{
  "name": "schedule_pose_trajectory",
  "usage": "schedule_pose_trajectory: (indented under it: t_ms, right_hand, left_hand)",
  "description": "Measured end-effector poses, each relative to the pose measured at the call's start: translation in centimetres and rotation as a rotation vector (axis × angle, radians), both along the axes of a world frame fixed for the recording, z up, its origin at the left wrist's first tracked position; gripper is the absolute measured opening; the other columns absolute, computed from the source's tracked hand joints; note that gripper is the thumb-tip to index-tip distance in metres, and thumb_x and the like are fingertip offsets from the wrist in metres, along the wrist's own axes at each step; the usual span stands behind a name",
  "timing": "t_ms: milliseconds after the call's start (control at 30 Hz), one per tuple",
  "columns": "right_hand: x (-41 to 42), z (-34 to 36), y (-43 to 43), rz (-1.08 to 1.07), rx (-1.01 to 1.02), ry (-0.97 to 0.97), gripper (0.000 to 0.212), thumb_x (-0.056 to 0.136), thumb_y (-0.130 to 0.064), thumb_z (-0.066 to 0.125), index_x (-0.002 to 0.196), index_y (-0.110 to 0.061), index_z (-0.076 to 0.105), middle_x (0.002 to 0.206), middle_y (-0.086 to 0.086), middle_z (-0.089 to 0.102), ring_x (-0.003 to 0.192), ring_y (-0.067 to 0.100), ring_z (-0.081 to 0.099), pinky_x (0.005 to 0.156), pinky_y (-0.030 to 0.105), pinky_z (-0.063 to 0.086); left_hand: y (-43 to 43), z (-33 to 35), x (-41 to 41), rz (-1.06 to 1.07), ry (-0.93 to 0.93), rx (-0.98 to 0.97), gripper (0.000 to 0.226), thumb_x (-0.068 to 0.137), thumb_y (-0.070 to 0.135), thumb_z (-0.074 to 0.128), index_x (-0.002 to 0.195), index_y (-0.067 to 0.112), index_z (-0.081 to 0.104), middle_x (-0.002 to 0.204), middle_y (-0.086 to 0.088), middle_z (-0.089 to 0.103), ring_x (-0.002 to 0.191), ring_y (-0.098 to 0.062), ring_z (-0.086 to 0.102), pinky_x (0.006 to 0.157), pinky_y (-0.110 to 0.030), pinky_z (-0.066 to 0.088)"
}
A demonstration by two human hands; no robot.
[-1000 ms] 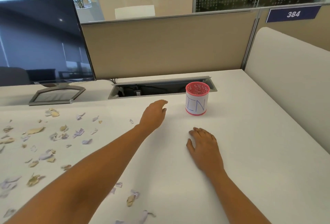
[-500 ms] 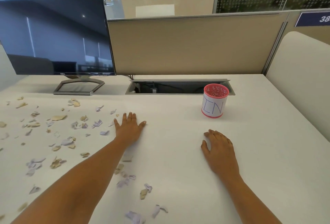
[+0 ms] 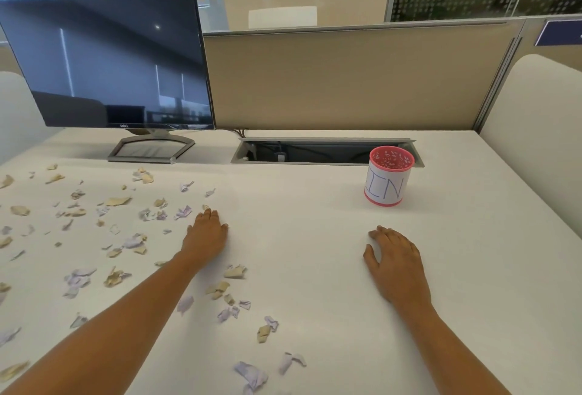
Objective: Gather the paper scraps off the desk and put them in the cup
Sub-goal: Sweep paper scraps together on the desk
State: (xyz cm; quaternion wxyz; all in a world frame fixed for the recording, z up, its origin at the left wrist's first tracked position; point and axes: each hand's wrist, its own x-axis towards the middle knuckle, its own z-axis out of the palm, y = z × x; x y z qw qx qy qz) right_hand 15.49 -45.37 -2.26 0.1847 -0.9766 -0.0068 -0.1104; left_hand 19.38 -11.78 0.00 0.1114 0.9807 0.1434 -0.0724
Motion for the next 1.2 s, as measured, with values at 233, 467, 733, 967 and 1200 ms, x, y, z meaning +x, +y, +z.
schedule_pose_trajectory:
  t_ms: [233,467,733,967,1200]
  right_hand:
    - [-0.1,0.2,0.0,0.003,0.004,0.008,0.038,0.094,-0.027,0.046,0.13,-0.018,0.05,0.142,-0.001,0.045,0.135,0.016,0.037,0.112,0.03,0.022]
    - [-0.1,0.2,0.0,0.0,0.015,0.009,0.038,0.093,-0.026,0.047,0.13,-0.016,0.05,0.143,0.0,0.045,0.135,0.017,0.038,0.113,0.031,0.022]
    - [0.0,0.2,0.0,0.001,0.011,0.011,0.039,0.094,-0.029,0.045,0.132,-0.019,0.048,0.145,-0.002,0.043,0.136,0.015,0.035,0.114,0.029,0.02]
    - [-0.1,0.2,-0.1,0.01,0.002,0.007,0.039,0.095,-0.028,0.044,0.131,-0.018,0.048,0.145,-0.001,0.043,0.136,0.015,0.035,0.113,0.029,0.02]
    - [-0.1,0.0,0.0,0.008,0.007,0.005,0.038,0.094,-0.029,0.043,0.131,-0.018,0.049,0.144,-0.002,0.043,0.136,0.015,0.036,0.114,0.03,0.02]
  left_hand:
    - [-0.4,0.3,-0.8,-0.056,-0.06,0.039,0.053,0.093,-0.006,0.028,0.145,-0.001,0.018,0.156,-0.015,0.013,0.145,-0.024,0.014,0.116,-0.031,0.016]
    - [-0.6,1.2,0.2,-0.018,-0.05,0.113,0.057,0.092,-0.012,0.028,0.145,-0.003,0.01,0.155,-0.022,-0.004,0.146,-0.035,-0.001,0.115,-0.038,0.023]
    - [-0.2,1.6,1.6,-0.035,-0.019,0.185,0.037,0.092,-0.005,0.032,0.129,-0.006,0.036,0.136,-0.022,0.039,0.127,-0.031,0.042,0.104,-0.032,0.036]
    - [-0.2,1.5,1.3,-0.087,-0.112,0.274,0.028,0.084,-0.012,0.041,0.102,-0.003,0.061,0.107,-0.021,0.062,0.099,-0.034,0.061,0.083,-0.035,0.049]
    - [-2.3,1.7,1.2,-0.249,-0.136,0.357,0.022,0.084,-0.006,0.045,0.07,0.011,0.049,0.063,-0.005,0.041,0.076,-0.028,0.054,0.068,-0.032,0.042]
